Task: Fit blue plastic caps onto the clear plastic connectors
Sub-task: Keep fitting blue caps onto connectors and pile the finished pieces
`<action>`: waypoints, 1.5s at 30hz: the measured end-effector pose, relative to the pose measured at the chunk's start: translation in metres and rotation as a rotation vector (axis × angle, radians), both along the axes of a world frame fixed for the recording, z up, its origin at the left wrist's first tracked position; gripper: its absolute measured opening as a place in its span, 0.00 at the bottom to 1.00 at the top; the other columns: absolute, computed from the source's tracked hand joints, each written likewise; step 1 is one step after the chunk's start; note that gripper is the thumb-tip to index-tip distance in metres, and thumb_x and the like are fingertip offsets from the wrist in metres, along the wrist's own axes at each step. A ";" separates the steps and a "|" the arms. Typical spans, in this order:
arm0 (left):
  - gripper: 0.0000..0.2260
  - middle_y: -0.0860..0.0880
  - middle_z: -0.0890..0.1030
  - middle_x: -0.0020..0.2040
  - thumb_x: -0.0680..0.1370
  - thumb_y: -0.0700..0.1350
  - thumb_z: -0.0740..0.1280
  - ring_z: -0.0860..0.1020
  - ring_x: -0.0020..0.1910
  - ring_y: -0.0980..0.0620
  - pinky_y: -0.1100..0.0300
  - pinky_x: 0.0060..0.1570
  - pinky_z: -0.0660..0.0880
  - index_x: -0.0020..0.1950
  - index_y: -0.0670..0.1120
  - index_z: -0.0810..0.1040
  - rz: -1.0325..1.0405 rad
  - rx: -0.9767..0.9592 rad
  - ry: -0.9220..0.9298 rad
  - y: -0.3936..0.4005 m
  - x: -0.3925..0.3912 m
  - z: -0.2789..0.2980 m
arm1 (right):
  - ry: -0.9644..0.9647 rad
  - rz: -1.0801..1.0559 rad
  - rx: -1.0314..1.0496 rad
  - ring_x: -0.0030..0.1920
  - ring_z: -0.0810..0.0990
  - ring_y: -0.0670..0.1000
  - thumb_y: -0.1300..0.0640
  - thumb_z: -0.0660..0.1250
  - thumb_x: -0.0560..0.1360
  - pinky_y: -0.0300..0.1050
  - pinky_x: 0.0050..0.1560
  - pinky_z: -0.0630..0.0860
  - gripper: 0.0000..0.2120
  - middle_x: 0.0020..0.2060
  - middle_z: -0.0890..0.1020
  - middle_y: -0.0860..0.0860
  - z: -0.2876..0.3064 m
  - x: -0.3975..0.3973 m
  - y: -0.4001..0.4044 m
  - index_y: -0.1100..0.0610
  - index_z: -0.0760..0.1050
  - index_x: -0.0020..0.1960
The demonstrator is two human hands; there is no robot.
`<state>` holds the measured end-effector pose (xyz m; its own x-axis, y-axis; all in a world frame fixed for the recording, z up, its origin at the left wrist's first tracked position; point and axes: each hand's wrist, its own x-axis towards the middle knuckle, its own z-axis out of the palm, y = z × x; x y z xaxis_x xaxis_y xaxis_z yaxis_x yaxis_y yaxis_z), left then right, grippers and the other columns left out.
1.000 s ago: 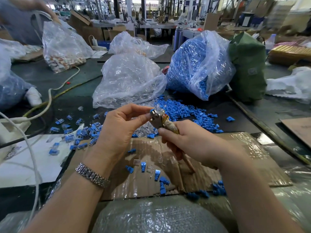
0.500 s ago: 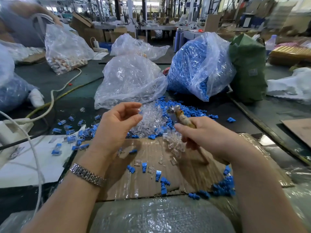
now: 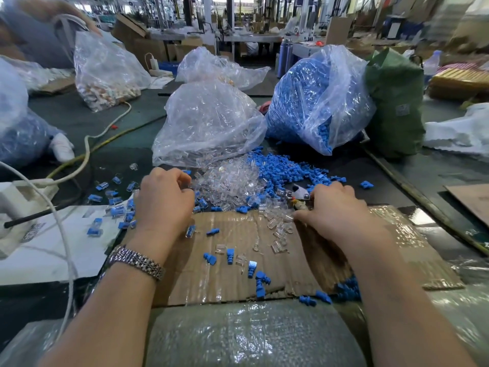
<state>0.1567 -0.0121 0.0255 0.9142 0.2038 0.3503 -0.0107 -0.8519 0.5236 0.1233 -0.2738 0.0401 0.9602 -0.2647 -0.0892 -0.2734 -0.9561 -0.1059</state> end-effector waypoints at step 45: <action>0.03 0.59 0.86 0.42 0.74 0.50 0.76 0.83 0.42 0.61 0.70 0.42 0.76 0.47 0.56 0.85 -0.771 -0.048 0.520 0.002 -0.015 0.014 | -0.445 0.598 0.469 0.46 0.77 0.47 0.56 0.67 0.81 0.44 0.51 0.75 0.02 0.43 0.79 0.44 -0.005 0.006 0.047 0.54 0.78 0.52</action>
